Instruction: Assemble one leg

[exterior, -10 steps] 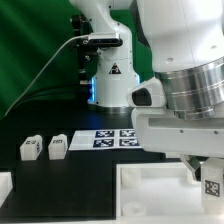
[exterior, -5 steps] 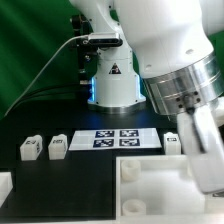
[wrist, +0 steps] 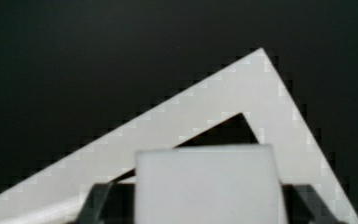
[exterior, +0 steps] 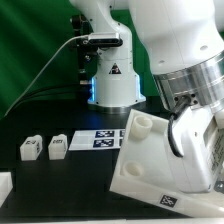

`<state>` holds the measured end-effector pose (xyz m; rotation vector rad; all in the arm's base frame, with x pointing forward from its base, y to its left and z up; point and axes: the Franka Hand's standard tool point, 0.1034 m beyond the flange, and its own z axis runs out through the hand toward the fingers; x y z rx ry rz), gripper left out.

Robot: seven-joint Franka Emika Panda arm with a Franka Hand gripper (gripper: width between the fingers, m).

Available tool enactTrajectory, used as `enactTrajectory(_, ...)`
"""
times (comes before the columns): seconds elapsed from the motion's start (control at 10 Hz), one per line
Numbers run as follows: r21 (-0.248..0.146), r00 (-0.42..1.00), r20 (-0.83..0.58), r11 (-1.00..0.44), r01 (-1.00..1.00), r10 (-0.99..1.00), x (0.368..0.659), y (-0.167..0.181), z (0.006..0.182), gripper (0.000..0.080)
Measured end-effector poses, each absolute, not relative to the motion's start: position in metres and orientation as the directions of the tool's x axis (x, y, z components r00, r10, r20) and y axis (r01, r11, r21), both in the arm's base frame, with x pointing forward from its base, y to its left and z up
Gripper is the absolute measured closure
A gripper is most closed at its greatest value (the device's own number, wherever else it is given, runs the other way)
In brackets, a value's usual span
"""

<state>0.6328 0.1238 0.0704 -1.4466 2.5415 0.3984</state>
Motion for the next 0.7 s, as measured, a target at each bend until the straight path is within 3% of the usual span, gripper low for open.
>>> enactTrajectory(0.1,0.138,-0.503,-0.293,0.485,-0.864,-0.813,0.6321,0.1242,0.0695,0.0461)
enactTrajectory(0.2,0.139,-0.501,-0.293,0.483,-0.865,-0.814,0.6317,0.1248,0.0689,0.027)
enactTrajectory(0.3,0.139,-0.501,-0.293,0.482,-0.865,-0.815,0.6314,0.125,0.0685,0.027)
enactTrajectory(0.4,0.139,-0.5,-0.292,0.481,-0.865,-0.815,0.6312,0.1251,0.0681,0.0188)
enactTrajectory(0.5,0.14,-0.5,-0.292,0.481,-0.866,-0.816,0.6309,0.1253,0.0677,0.0157)
enactTrajectory(0.7,0.14,-0.499,-0.292,0.48,-0.866,-0.816,0.6306,0.1256,0.0673,0.0152)
